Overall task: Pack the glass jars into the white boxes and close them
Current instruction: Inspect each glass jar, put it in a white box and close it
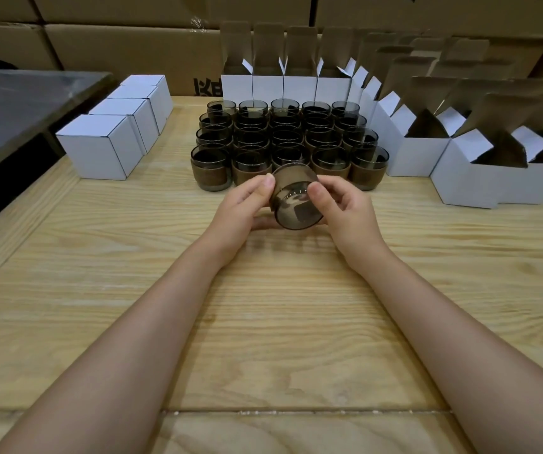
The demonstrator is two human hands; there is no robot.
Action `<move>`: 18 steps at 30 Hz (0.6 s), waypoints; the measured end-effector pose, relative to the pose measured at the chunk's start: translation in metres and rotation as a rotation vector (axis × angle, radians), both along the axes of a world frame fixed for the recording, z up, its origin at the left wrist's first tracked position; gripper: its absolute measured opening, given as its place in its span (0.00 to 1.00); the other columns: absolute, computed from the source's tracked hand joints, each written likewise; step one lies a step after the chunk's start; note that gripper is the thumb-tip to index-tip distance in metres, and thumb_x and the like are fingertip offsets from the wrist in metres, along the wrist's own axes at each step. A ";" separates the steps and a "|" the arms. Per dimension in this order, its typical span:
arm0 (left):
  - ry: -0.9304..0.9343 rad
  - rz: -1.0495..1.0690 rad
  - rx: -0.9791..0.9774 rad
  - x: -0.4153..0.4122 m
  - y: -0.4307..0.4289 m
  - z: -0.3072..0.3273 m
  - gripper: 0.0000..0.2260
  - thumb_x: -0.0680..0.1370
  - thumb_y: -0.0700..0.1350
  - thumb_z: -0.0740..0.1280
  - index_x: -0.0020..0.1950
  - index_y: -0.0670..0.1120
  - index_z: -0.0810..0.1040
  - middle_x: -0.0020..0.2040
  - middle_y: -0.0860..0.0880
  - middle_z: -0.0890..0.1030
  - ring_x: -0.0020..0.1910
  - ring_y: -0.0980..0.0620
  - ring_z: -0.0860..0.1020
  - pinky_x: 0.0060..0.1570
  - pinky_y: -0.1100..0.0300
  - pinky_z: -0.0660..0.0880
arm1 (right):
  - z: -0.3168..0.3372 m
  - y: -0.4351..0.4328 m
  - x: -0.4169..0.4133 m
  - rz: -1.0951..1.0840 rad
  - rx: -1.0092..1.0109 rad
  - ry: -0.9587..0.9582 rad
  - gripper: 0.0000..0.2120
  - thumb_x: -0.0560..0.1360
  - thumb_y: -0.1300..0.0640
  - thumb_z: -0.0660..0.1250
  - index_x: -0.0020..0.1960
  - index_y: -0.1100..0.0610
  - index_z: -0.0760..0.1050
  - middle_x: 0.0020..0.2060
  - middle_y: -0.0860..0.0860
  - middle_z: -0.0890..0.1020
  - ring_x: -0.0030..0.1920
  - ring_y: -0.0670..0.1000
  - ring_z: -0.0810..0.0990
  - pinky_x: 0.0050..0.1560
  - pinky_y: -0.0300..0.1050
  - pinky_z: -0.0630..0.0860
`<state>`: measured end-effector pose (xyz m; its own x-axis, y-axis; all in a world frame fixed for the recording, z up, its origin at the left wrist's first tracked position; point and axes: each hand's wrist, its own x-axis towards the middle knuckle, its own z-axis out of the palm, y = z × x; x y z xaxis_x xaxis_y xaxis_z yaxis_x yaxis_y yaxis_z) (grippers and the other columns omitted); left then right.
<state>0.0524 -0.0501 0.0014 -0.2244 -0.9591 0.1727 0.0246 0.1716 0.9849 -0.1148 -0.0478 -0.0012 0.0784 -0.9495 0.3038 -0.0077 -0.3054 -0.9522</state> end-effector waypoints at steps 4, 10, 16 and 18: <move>0.089 0.029 0.078 0.001 -0.003 0.001 0.13 0.82 0.43 0.57 0.59 0.37 0.77 0.51 0.44 0.80 0.52 0.50 0.78 0.51 0.54 0.77 | -0.001 -0.001 0.003 0.005 0.113 0.013 0.20 0.68 0.41 0.66 0.51 0.55 0.79 0.45 0.54 0.84 0.45 0.50 0.84 0.37 0.44 0.81; 0.200 -0.053 0.160 -0.009 0.001 0.004 0.08 0.81 0.40 0.58 0.48 0.40 0.75 0.43 0.43 0.79 0.43 0.49 0.79 0.50 0.57 0.77 | -0.001 -0.007 0.006 -0.038 0.221 -0.013 0.21 0.71 0.38 0.62 0.48 0.53 0.80 0.47 0.56 0.84 0.52 0.56 0.83 0.57 0.59 0.78; 0.216 -0.032 0.154 -0.013 0.003 0.005 0.06 0.81 0.38 0.58 0.48 0.39 0.73 0.44 0.41 0.78 0.45 0.48 0.77 0.51 0.57 0.77 | -0.002 -0.005 0.008 0.043 0.238 -0.115 0.19 0.71 0.42 0.64 0.54 0.54 0.78 0.45 0.51 0.83 0.49 0.50 0.82 0.52 0.51 0.80; 0.219 -0.029 0.156 -0.014 0.003 0.005 0.06 0.81 0.38 0.58 0.48 0.39 0.73 0.43 0.42 0.78 0.43 0.49 0.78 0.47 0.58 0.78 | -0.001 -0.003 0.008 0.054 0.220 -0.095 0.23 0.70 0.43 0.66 0.59 0.57 0.77 0.50 0.55 0.82 0.54 0.55 0.81 0.59 0.58 0.77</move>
<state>0.0388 -0.0470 0.0068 -0.2253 -0.9717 0.0712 0.2425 0.0149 0.9700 -0.1071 -0.0512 -0.0021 0.1117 -0.9888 0.0986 0.0957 -0.0881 -0.9915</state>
